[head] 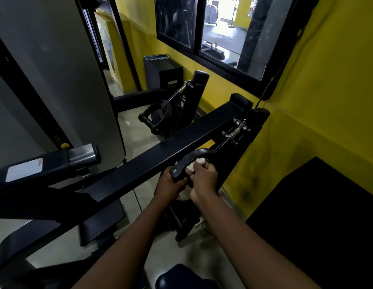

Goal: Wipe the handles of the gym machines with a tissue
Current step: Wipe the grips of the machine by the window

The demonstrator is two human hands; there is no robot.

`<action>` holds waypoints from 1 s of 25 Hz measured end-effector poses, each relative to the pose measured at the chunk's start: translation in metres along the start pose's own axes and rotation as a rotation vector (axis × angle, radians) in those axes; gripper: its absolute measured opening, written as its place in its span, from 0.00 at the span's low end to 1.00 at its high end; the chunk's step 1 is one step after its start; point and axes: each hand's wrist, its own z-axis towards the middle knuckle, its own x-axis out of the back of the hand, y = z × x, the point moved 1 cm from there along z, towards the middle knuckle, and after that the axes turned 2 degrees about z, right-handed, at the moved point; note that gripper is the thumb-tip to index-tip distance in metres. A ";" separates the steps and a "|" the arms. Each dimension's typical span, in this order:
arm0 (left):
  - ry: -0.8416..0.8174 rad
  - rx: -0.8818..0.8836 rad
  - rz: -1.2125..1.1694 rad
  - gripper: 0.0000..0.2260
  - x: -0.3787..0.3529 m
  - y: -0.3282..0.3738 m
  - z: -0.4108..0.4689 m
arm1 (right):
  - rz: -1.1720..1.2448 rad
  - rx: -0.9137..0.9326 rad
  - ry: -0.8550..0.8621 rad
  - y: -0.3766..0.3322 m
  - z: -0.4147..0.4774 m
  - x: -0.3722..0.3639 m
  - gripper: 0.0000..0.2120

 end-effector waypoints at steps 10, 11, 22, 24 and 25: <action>0.046 -0.064 0.024 0.18 -0.005 -0.006 0.002 | -1.173 1.201 -0.434 -0.018 0.017 0.001 0.06; 0.054 -0.082 0.052 0.17 -0.004 -0.006 0.002 | -1.320 1.358 -0.541 -0.008 0.015 0.003 0.06; 0.041 -0.279 0.172 0.18 -0.001 -0.001 -0.008 | -1.281 1.561 -0.468 -0.005 0.029 0.031 0.12; 0.029 -0.278 0.160 0.19 0.000 0.000 -0.009 | -1.353 1.664 -0.710 -0.016 0.035 0.038 0.14; 0.037 -0.270 0.164 0.18 0.000 0.000 -0.010 | -1.345 1.590 -0.692 -0.023 0.040 0.037 0.13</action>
